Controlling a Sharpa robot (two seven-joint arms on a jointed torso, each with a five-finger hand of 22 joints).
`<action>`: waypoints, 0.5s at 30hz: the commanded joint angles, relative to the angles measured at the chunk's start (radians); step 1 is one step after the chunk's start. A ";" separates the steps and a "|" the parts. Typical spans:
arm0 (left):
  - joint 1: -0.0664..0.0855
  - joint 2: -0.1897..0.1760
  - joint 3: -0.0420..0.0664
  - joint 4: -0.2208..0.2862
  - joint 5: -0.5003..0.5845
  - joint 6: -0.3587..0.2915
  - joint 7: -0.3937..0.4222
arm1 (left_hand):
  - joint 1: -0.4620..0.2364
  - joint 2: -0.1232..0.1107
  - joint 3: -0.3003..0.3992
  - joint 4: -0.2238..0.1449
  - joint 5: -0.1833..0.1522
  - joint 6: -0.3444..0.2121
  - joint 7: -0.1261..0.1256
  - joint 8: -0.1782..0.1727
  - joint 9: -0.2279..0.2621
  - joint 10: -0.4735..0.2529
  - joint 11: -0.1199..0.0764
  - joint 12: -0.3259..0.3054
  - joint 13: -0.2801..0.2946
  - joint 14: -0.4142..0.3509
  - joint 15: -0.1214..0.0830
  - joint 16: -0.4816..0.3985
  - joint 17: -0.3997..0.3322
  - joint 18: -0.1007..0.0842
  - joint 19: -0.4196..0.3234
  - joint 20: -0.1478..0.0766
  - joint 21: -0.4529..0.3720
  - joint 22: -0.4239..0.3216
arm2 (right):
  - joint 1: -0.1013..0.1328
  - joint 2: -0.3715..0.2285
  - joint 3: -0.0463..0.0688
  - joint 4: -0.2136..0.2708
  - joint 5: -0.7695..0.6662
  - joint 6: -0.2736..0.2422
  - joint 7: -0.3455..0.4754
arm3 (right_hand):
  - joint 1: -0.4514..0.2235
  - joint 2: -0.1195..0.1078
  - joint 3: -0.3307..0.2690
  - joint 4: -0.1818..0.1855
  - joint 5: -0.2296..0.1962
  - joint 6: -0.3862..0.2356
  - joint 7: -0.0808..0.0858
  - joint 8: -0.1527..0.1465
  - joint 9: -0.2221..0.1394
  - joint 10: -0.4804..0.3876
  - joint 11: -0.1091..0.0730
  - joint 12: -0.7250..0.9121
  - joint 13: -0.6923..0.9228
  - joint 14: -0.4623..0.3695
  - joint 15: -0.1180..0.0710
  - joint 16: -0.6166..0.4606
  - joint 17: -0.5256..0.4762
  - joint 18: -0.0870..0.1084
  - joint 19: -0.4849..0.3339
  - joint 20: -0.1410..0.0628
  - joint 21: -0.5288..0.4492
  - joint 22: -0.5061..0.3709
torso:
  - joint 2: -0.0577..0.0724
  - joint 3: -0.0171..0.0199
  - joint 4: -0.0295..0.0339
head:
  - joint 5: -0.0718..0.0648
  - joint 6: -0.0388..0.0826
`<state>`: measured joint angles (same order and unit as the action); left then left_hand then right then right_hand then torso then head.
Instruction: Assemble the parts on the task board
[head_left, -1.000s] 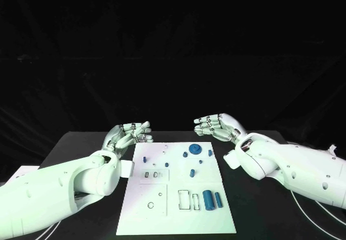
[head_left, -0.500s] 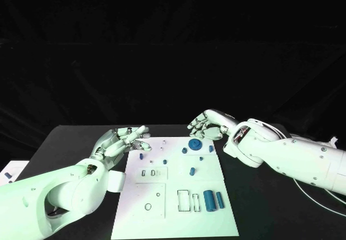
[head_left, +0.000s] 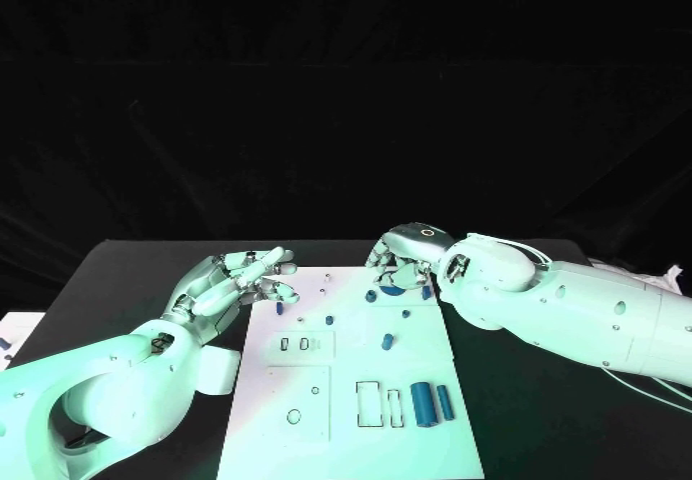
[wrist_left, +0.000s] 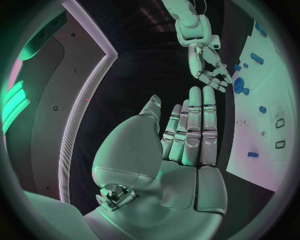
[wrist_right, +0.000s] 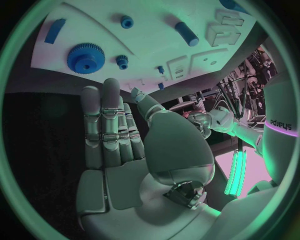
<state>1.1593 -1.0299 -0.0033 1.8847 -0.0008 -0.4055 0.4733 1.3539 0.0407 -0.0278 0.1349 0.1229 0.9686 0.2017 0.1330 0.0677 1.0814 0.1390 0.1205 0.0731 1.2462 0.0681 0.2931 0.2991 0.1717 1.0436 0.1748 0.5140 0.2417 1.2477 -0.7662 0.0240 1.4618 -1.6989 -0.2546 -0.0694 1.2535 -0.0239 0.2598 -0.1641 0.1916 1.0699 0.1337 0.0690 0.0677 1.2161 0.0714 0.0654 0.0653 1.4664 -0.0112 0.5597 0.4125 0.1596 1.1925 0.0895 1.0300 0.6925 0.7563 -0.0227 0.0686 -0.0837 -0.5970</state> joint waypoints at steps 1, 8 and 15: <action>0.004 -0.003 0.001 0.008 0.006 0.024 -0.001 | 0.001 -0.001 -0.005 -0.002 -0.002 0.001 0.008 -0.007 -0.001 0.000 0.005 -0.006 -0.001 -0.003 0.006 -0.008 0.003 0.008 0.005 0.001 0.005 0.002 | 0.001 0.007 0.001 -0.002 -0.098 0.093 -0.051 | 0.003 -0.019 0.014 0.013 -0.007 -0.004 -0.003 -0.005 0.001 -0.015 0.000 -0.003 0.000 0.036 -0.003 0.050 0.031 -0.029 0.030 0.001 0.080 0.104 | 0.015 -0.0006 0.0077 | -0.003 0.001; 0.008 -0.010 0.001 0.010 0.006 0.023 -0.003 | 0.001 0.000 -0.006 -0.003 -0.002 0.001 0.009 -0.010 -0.001 0.000 0.006 -0.008 -0.002 -0.004 0.007 -0.009 0.007 0.008 0.004 0.002 0.006 0.003 | 0.001 0.020 0.000 -0.012 -0.120 0.132 -0.057 | 0.012 -0.043 0.041 0.052 -0.010 -0.005 -0.004 -0.004 0.002 -0.030 0.003 -0.004 0.000 0.027 -0.003 0.212 0.162 -0.053 0.077 0.005 0.217 0.287 | 0.023 0.0014 0.0146 | -0.004 0.004; 0.010 -0.014 0.001 0.010 0.007 0.021 -0.005 | 0.000 0.000 -0.008 -0.003 -0.002 0.000 0.010 -0.013 -0.001 -0.002 0.007 -0.012 -0.002 -0.006 0.008 -0.011 0.011 0.008 0.002 0.002 0.008 0.004 | 0.001 0.026 0.000 -0.015 -0.129 0.147 -0.057 | 0.021 -0.050 0.056 0.072 -0.010 -0.003 -0.004 -0.004 0.003 -0.030 0.002 -0.004 0.000 0.024 0.000 0.305 0.247 -0.062 0.096 0.007 0.267 0.357 | 0.025 0.0010 0.0165 | -0.004 0.004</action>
<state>1.1669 -1.0439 -0.0033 1.8911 0.0023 -0.4034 0.4659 1.3539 0.0407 -0.0305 0.1323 0.1229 0.9685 0.2017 0.1246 0.0677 1.0812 0.1392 0.1119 0.0723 1.2425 0.0715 0.2865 0.3093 0.1716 1.0435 0.1748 0.5190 0.2444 1.2482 -0.7414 0.0240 1.4466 -1.7923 -0.1484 -0.1131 1.2726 -0.0647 0.3175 -0.0976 0.1878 1.0698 0.1337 0.0690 0.0695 1.1917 0.0717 0.0655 0.0651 1.4664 -0.0112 0.8604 0.6556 0.1074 1.2832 0.0958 1.2940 1.0461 0.7795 -0.0218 0.0832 -0.0874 -0.5923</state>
